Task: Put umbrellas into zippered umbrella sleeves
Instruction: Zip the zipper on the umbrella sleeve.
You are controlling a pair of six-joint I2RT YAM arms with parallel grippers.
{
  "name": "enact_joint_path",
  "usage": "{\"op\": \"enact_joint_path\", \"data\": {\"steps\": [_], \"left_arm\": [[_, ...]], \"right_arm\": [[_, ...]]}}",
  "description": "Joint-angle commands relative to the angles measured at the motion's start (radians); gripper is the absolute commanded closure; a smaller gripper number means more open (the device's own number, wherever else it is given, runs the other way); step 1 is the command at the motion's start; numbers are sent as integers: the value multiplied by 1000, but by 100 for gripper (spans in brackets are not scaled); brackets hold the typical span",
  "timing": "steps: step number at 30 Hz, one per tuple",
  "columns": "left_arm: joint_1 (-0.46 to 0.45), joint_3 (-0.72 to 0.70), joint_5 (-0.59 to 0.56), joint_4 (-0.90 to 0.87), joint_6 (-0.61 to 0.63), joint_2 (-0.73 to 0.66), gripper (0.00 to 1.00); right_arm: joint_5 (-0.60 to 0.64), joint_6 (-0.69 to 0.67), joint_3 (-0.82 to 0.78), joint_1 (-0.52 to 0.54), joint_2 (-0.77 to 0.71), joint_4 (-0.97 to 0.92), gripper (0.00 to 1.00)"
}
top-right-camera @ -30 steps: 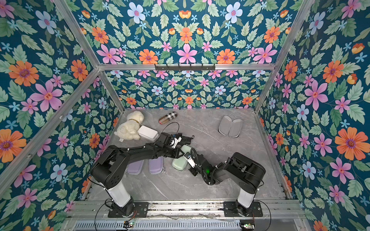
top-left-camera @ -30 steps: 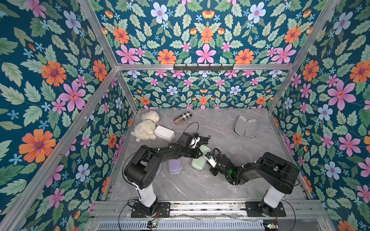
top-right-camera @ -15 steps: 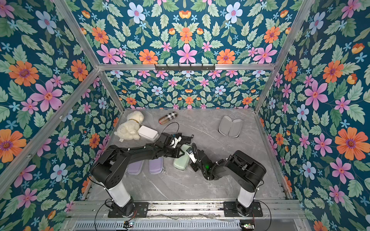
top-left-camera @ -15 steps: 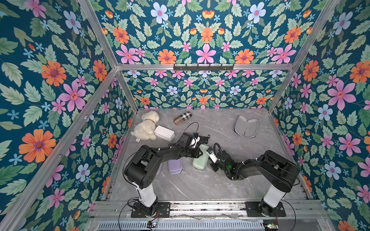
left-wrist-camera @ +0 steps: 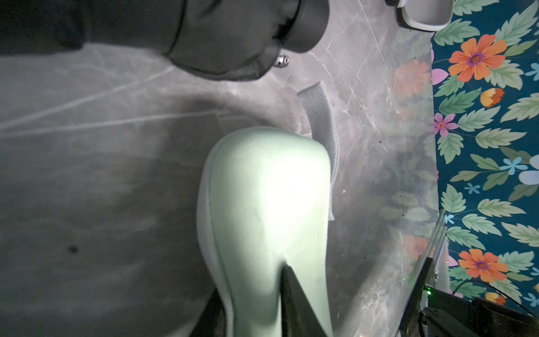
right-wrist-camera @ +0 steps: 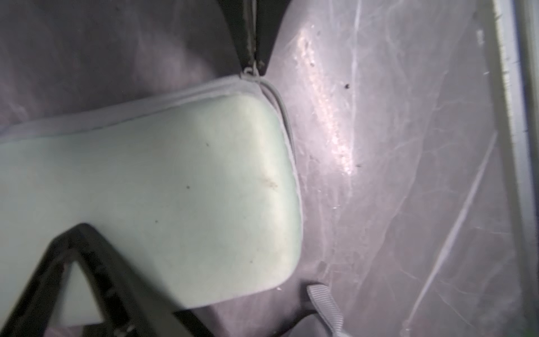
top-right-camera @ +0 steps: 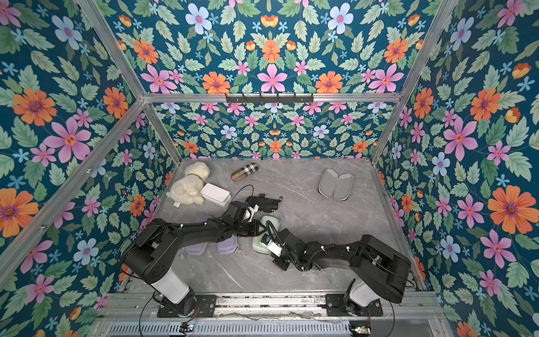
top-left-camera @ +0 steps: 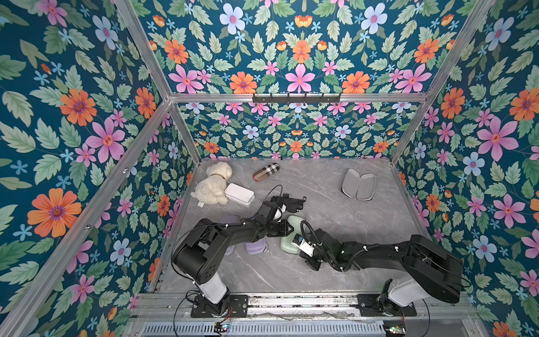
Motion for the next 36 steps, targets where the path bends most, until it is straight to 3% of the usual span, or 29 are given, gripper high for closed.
{"op": "enact_joint_path", "data": {"steps": [1,7,13,19,23,25,28,30,32,36], "left_arm": [[3,-40,-230,-85,-112,-21,100],[-26,-176,-296,97,-320,-89,100],[-148,-252,-432,233,-505,-113,100],[-219,-292,-543,280,-580,-142,100],[-214,-297,-521,228,-537,-206,84],[-198,-268,-453,174,-463,-230,66],[-166,-233,-302,136,-379,-240,52],[-147,-220,-227,106,-354,-242,48],[-130,-208,-186,50,-332,-259,46],[-99,-219,-154,-32,-313,-332,43]], "right_arm": [[-153,65,21,9,-10,-95,100],[-137,129,65,8,38,-115,100],[-159,206,89,3,25,-171,100],[-317,291,97,-61,25,-194,100],[-398,344,88,-126,-32,-239,80],[-404,372,77,-164,-91,-268,65],[-435,408,76,-232,-163,-316,52],[-451,432,83,-276,-183,-342,45],[-457,493,89,-320,-186,-353,28],[-488,615,99,-340,-140,-284,21]]}}
